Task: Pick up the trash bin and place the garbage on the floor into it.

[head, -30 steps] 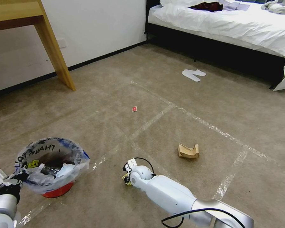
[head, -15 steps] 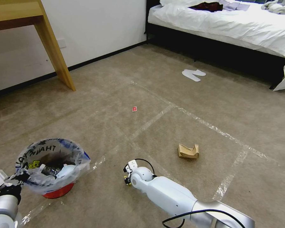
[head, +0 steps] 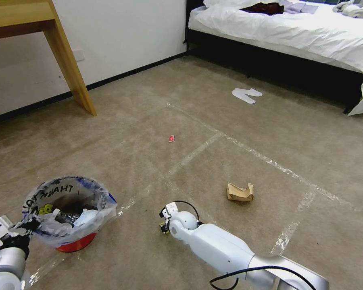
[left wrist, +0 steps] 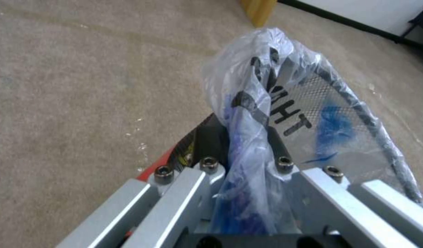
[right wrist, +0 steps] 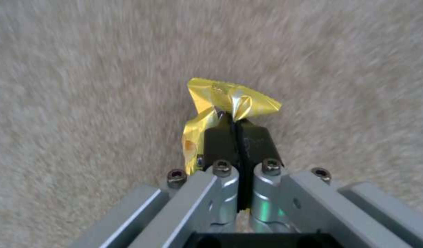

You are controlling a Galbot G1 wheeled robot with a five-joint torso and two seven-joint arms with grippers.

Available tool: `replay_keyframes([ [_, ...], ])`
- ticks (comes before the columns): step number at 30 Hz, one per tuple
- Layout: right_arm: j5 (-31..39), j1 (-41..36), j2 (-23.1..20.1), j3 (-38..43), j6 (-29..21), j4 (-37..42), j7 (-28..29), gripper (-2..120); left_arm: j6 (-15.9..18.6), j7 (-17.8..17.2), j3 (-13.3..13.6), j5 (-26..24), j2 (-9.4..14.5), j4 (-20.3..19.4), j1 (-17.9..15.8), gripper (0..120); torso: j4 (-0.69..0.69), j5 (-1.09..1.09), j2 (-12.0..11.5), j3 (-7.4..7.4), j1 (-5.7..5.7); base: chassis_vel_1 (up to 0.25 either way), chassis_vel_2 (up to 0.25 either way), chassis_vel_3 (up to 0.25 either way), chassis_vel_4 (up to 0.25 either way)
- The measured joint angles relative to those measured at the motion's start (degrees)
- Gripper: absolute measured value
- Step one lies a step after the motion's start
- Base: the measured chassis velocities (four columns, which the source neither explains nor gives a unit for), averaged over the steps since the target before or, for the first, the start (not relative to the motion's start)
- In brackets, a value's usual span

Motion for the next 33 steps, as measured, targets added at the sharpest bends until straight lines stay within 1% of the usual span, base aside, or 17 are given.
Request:
replay_keyframes([
  [3, 0.97, -0.14, -1.54, 1.19, 0.08, 3.1, 0.61, 0, 0.11, -0.04, -0.11, -0.2, 0.18, 0.18, 0.0, 5, 0.0, 0.0, 0.0, 0.0, 0.0, 0.0, 0.0, 0.0, 0.0],
  [8, 2.44, -0.82, -5.48, 4.68, 0.93, 11.51, 1.37, 0, 1.32, -0.86, 0.05, -1.7, 0.49, 0.61, -0.21, 5, 0.0, 0.0, 0.0, 0.0, 0.0, 0.0, 0.0, 0.0, 0.0],
  [9, 2.44, -0.82, -5.48, 4.68, 0.93, 11.51, 1.37, 0, 1.32, -0.86, 0.05, -1.7, 0.49, 0.61, -0.21, 5, 0.0, 0.0, 0.0, 0.0, 0.0, 0.0, 0.0, 0.0, 0.0],
  [11, 4.04, -1.29, -8.66, 7.87, 1.25, 17.54, 1.54, 0, 1.91, -1.28, 0.14, -2.32, 0.89, 0.88, -0.4, 5, 0.0, 0.0, 0.0, 0.0, 0.0, 0.0, 0.0, 0.0, 0.0],
  [12, 4.04, -1.29, -8.66, 7.87, 1.25, 17.54, 1.54, 0, 1.91, -1.28, 0.14, -2.32, 0.89, 0.88, -0.4, 5, 0.0, 0.0, 0.0, 0.0, 0.0, 0.0, 0.0, 0.0, 0.0],
  [15, 5.37, -1.44, -10.92, 10.07, 1.37, 21.77, 1.57, 0, 2.3, -1.68, 0.17, -3.03, 1.11, 0.94, -0.47, 5, 0.0, 0.01, 0.0, 0.0, 0.0, 0.0, 0.0, 0.0, 0.0],
  [17, 7.37, -1.37, -14.45, 13.17, 2.07, 27.94, 1.23, 0, 2.75, -2.16, 0.25, -4.19, 1.23, 0.94, -0.45, 5, -0.01, 0.0, 0.0, 0.0, 0.0, 0.0, 0.0, 0.0, 0.0],
  [18, 7.37, -1.37, -14.45, 13.17, 2.07, 27.94, 1.23, 0, 2.75, -2.16, 0.25, -4.19, 1.23, 0.94, -0.45, 5, -0.01, 0.0, 0.0, 0.0, 0.0, 0.0, 0.0, 0.0, 0.0],
  [20, 9.14, -0.9, -16.92, 15.44, 2.97, 33.15, 0.67, 0, 2.92, -2.4, 0.26, -4.91, 1.23, 0.66, -0.4, 5, -0.01, 0.0, 0.0, 0.0, 0.0, 0.0, 0.0, 0.0, 0.0],
  [21, 9.14, -0.9, -16.92, 15.44, 2.97, 33.15, 0.67, 0, 2.92, -2.4, 0.26, -4.91, 1.23, 0.66, -0.4, 5, -0.01, 0.0, 0.0, 0.0, 0.0, 0.0, 0.0, 0.0, 0.0],
  [23, 13.33, 0.54, -18.72, 17.12, 3.57, 39.68, 0.21, 0, 3.11, -2.45, 0.36, -5.44, 1.45, 0.02, -0.35, 5, -0.01, 0.01, 0.0, 0.0, 0.0, 0.0, 0.0, 0.0, 0.0],
  [24, 13.33, 0.54, -18.72, 17.12, 3.57, 39.68, 0.21, 0, 3.11, -2.45, 0.36, -5.44, 1.45, 0.02, -0.35, 5, -0.01, 0.01, 0.0, 0.0, 0.0, 0.0, 0.0, 0.0, 0.0],
  [25, 15.25, 1.42, -19.13, 17.14, 3.8, 41.75, 0.15, 0, 3.18, -2.45, 0.42, -5.49, 1.56, -0.11, -0.33, 5, -0.01, 0.01, 0.0, 0.0, 0.0, 0.0, 0.0, 0.0, 0.0],
  [26, 19.36, 4.68, -19.72, 15.34, 5.09, 46.68, -0.83, 0, 3.28, -2.46, 0.62, -5.5, 1.74, -0.28, -0.34, 5, 0.0, -0.01, 0.0, 0.0, 0.0, 0.0, 0.0, 0.0, 0.0],
  [27, 21.63, 6.88, -19.65, 13.32, 5.83, 48.93, -1.3, 0, 3.35, -2.46, 0.74, -5.5, 1.75, -0.46, -0.39, 5, 0.0, 0.0, 0.0, 0.0, 0.0, 0.0, 0.0, 0.0, 0.0],
  [30, 23.82, 9.31, -19.25, 11.22, 6.2, 50.87, -1.53, 0, 3.46, -2.45, 0.85, -5.52, 1.82, -0.64, -0.39, 5, 0.0, 0.0, 0.0, 0.0, 0.0, 0.0, 0.0, 0.0, 0.0],
  [33, 29.34, 16.17, -16.69, 5.35, 6.13, 52.75, -1.68, 0, 3.51, -2.41, 0.95, -5.53, 2.14, -0.82, -0.32, 5, 0.0, -0.02, 0.0, 0.0, 0.0, 0.0, 0.0, 0.0, 0.0],
])
